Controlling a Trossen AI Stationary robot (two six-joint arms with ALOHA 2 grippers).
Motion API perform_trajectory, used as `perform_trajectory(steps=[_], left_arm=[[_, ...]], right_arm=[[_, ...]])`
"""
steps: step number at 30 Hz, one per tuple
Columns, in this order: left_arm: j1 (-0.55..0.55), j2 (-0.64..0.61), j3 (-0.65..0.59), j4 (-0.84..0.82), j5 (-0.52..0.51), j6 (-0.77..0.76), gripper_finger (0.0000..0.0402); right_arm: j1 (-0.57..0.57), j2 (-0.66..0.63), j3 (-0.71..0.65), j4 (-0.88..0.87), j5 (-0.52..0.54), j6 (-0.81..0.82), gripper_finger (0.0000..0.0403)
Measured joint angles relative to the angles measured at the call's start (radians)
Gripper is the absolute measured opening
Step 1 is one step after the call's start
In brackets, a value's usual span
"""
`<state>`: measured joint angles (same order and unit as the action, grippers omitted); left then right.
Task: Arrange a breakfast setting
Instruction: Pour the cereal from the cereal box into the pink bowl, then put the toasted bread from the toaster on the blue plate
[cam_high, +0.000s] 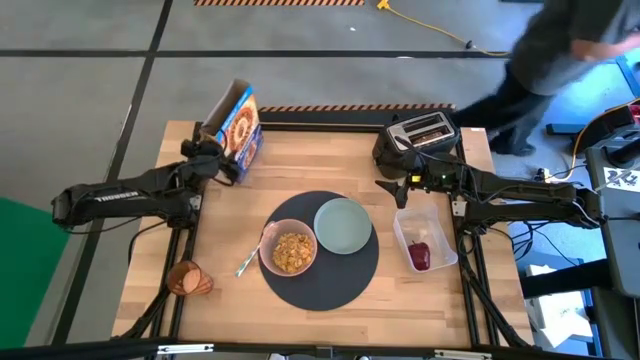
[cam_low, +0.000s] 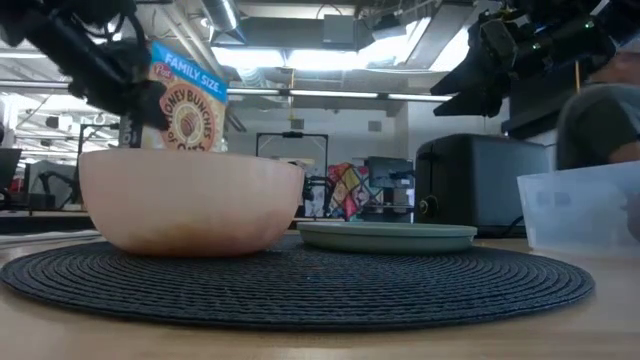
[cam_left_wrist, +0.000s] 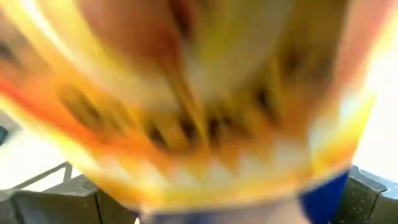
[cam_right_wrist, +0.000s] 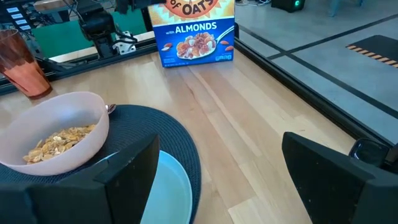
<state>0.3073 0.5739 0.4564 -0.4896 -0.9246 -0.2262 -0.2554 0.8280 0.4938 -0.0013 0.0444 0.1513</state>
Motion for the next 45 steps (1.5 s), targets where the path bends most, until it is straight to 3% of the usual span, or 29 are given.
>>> perform_trajectory(steps=[10, 29, 38, 45], left_arm=[[0.0, 0.0, 0.191, -0.087, 0.001, 0.079, 0.036], [0.0, 0.0, 0.356, -0.081, 0.065, 0.212, 0.036], [-0.004, 0.015, 0.398, 0.12, 0.356, 0.349, 0.036], [-0.078, 0.117, 0.398, 0.178, 0.428, 0.436, 0.0359]], right_arm=[[0.0, 0.0, 0.0, -0.001, 0.0, 0.0, 0.0328], [0.0, 0.0, 0.0, -0.001, 0.002, 0.021, 0.0328], [0.0, 0.0, 0.016, 0.003, 0.008, 0.027, 0.0328], [0.0, 0.0, 0.089, -0.017, -0.063, 0.027, 0.0328]])
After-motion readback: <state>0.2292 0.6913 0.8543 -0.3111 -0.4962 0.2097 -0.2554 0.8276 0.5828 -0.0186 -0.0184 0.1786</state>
